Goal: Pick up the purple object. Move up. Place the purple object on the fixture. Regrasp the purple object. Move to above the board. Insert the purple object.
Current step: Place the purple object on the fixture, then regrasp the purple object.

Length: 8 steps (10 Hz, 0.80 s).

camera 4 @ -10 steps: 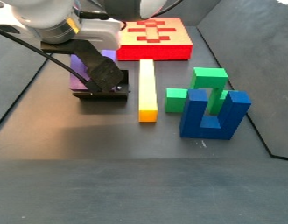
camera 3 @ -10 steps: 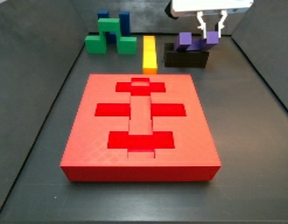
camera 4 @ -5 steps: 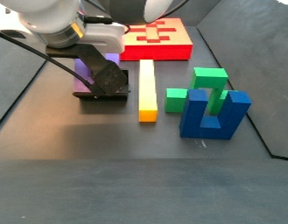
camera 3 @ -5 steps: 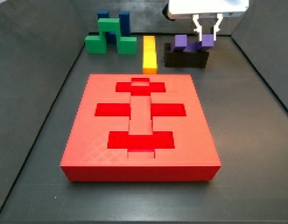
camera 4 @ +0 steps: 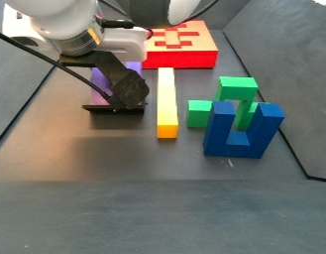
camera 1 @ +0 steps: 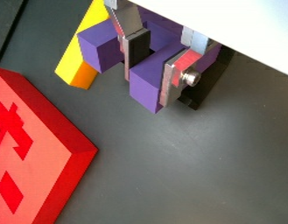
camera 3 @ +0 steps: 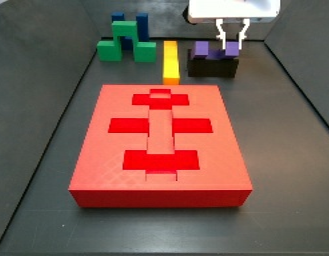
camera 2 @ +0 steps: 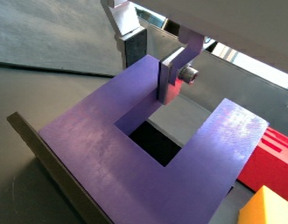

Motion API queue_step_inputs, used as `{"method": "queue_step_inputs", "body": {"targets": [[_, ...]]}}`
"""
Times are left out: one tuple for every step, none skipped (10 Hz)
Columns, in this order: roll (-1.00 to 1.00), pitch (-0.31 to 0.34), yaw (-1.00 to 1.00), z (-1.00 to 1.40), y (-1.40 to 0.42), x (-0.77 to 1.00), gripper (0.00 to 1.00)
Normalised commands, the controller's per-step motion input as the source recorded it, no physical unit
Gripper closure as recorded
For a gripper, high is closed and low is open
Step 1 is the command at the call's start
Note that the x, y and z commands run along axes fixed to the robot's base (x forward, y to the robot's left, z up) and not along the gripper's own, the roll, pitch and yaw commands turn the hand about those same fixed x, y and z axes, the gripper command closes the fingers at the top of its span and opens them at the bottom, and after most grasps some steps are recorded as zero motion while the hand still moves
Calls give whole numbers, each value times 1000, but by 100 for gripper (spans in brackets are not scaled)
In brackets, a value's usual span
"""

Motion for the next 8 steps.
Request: {"method": "queue_step_inputs", "body": {"targets": [[0, 0, 0, 0, 0, 0, 0], [334, 46, 0, 240, 0, 131, 0], [417, 40, 0, 303, 0, 157, 0], [791, 37, 0, 277, 0, 91, 0], [906, 0, 0, 229, 0, 57, 0], [997, 0, 0, 77, 0, 0, 0], [1000, 0, 0, 0, 0, -63, 0], [960, -37, 0, 0, 0, -106, 0]]}}
